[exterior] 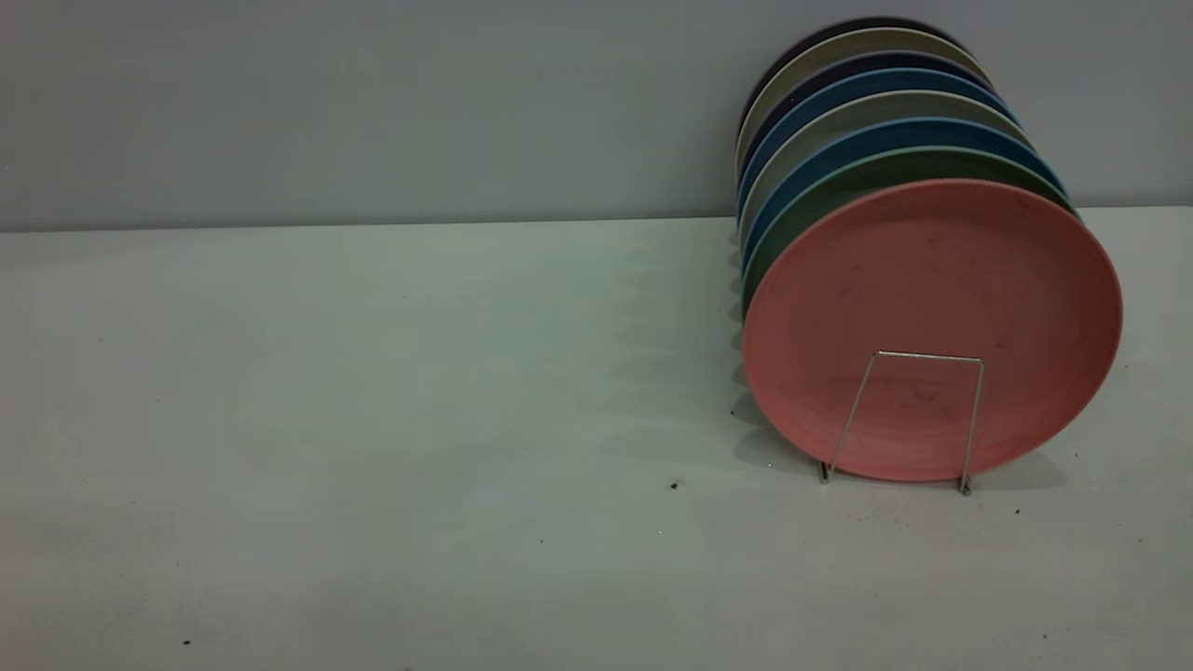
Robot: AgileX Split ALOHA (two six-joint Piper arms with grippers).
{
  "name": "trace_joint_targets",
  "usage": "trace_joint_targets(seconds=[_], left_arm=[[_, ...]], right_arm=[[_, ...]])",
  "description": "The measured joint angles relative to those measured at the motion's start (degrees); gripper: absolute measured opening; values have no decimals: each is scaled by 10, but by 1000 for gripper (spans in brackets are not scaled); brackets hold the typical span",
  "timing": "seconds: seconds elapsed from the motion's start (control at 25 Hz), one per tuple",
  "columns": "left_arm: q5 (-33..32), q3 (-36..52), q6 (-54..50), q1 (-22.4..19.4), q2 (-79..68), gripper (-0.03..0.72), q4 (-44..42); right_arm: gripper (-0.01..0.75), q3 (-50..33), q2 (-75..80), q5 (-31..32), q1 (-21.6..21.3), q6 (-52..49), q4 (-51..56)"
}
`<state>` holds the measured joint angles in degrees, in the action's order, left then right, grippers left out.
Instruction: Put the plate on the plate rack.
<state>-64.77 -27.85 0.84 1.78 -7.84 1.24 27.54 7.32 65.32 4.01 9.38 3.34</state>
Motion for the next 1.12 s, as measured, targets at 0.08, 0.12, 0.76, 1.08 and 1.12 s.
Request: trace_joint_targets(seconds=[0.08, 0.12, 0.76, 1.08, 1.12], left_arm=[[0, 0, 0, 0, 0, 497, 0], [0, 0, 0, 0, 0, 497, 0], [-1, 0, 1, 0, 91, 497, 0], [-1, 0, 1, 0, 91, 497, 0], [-1, 0, 1, 0, 91, 497, 0]], right_arm=[[399, 0, 0, 0, 0, 0, 0], [399, 0, 0, 0, 0, 0, 0], [390, 0, -83, 1, -25, 0, 1], [390, 0, -83, 1, -25, 0, 1], [390, 0, -83, 1, -25, 0, 1]])
